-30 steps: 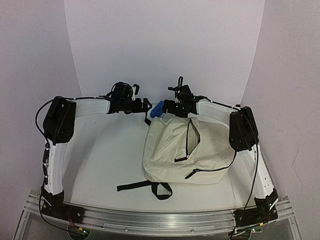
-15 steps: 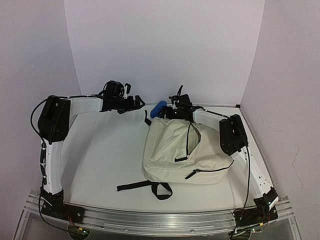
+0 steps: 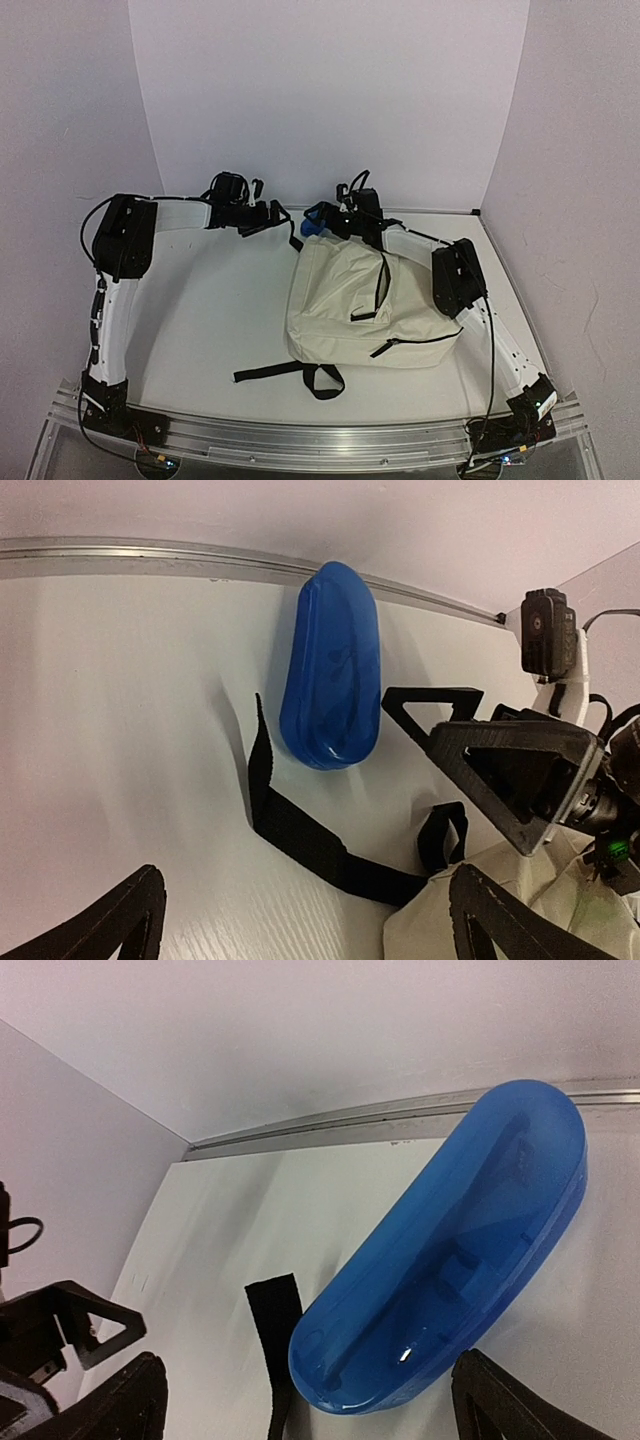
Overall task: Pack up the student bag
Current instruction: Move the stationery to the center of the board.
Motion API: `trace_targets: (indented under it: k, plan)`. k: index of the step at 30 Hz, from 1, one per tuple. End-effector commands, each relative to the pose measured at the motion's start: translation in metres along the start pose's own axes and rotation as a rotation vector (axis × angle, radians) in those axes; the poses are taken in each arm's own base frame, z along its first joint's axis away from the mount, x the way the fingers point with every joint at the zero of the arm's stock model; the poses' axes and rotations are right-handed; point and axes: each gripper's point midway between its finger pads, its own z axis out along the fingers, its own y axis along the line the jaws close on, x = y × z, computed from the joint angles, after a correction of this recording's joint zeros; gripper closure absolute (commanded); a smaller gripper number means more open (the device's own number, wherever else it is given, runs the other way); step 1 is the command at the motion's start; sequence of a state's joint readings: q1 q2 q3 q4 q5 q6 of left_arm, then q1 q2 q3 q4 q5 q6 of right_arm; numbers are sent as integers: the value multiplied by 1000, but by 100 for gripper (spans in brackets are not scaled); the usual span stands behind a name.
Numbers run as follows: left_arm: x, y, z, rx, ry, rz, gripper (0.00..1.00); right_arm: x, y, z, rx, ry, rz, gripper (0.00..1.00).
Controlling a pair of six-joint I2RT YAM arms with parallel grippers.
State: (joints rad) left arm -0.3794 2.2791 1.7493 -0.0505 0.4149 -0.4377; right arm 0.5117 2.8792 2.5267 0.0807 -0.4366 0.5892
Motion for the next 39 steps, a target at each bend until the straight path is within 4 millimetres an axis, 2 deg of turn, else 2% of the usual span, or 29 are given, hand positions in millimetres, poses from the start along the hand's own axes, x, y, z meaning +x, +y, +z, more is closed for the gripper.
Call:
trace_targets:
  k: [1, 4, 5, 7, 15, 20, 26, 28, 33, 36, 39]
  plan:
    - [-23, -13, 9, 111, -29, -28, 1, 16, -1, 10, -87, 10, 70, 2]
    - [-30, -12, 23, 187, -12, -89, 2, 24, 0, 13, -118, 24, 115, 2]
    - [-24, -8, 32, 210, 11, -117, 3, 27, 0, 14, -132, 32, 127, 2]
    - [-27, -9, 41, 260, 9, -139, 4, 33, 0, 15, -157, 46, 154, 2]
    - [-28, -6, 71, 381, -4, -218, 7, 55, 2, 22, -196, 81, 222, 5]
    - [-21, 0, 89, 434, 9, -277, 14, 57, -21, 21, -69, 34, 315, 14]
    - [-16, 2, 93, 454, 33, -302, 21, 56, -31, 19, -20, 14, 361, 17]
    - [-17, -2, 93, 477, 28, -308, 25, 60, -40, 19, -3, 11, 384, 18]
    - [-16, -15, 92, 584, 35, -315, 32, 58, -46, 19, 15, -2, 415, 23]
    - [-13, -25, 91, 595, 42, -290, 33, 59, -57, 15, 60, -17, 441, 24]
    - [-11, -28, 92, 583, 37, -278, 34, 59, -59, 16, 61, -25, 452, 26]
